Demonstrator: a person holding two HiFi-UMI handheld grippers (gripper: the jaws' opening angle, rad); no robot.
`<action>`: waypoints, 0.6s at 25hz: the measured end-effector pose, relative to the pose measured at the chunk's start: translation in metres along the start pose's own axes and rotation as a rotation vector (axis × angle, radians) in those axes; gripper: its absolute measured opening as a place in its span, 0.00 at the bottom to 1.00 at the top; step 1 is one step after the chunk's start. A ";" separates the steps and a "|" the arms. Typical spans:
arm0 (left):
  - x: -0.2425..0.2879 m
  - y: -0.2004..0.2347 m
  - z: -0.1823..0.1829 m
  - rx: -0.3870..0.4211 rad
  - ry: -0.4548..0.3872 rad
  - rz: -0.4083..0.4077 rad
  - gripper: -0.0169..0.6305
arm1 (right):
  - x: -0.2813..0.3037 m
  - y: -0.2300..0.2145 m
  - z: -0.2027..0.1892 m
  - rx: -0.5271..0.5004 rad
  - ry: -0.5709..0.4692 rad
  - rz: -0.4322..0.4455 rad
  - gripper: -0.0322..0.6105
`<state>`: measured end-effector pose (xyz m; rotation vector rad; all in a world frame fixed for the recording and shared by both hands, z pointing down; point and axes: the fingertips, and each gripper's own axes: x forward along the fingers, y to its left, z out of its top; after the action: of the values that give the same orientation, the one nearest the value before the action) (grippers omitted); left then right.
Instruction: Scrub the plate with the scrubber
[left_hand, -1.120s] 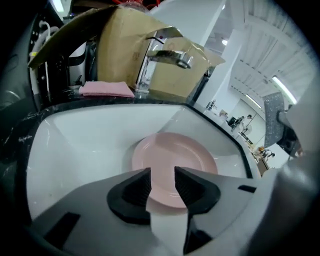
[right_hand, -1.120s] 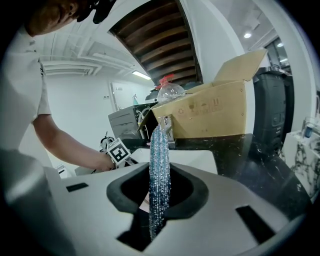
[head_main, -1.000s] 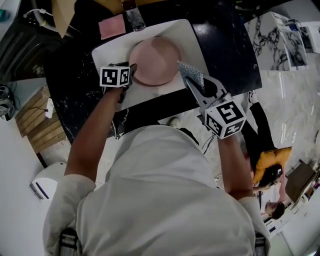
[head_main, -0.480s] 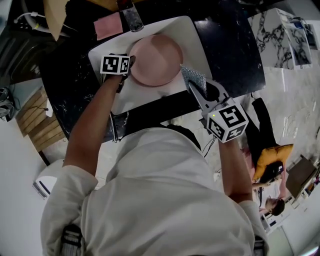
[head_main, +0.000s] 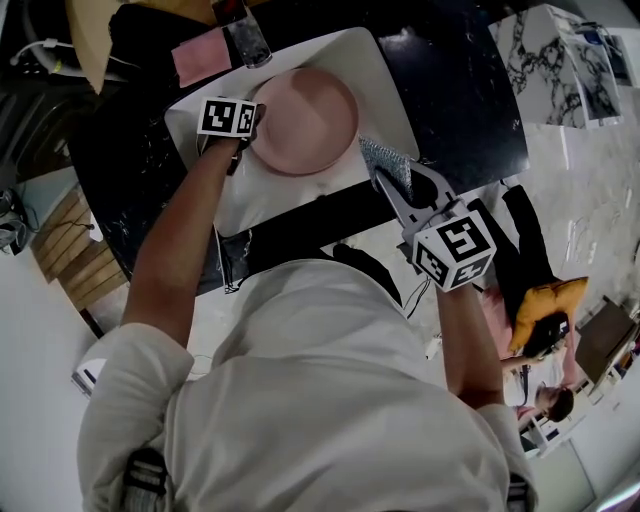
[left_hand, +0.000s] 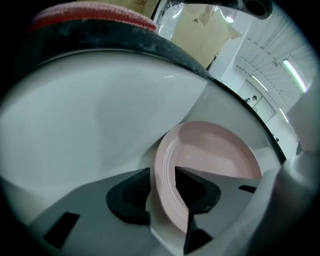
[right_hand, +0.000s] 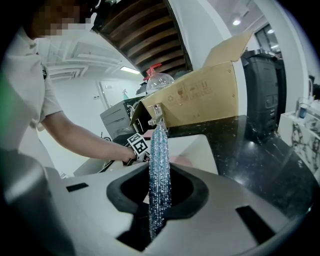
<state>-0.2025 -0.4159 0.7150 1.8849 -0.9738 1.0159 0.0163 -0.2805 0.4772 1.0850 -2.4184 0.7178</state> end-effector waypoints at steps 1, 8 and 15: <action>0.003 -0.001 0.000 0.006 0.007 -0.004 0.27 | 0.000 0.000 0.000 0.003 -0.001 -0.001 0.17; 0.015 -0.004 -0.001 0.066 0.057 0.017 0.14 | -0.003 0.002 -0.004 0.008 0.002 -0.006 0.17; 0.017 -0.014 -0.009 0.048 0.092 -0.017 0.13 | -0.013 0.005 -0.008 0.000 0.006 -0.010 0.17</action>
<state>-0.1865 -0.4065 0.7297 1.8655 -0.8861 1.1147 0.0215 -0.2649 0.4750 1.0922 -2.4062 0.7175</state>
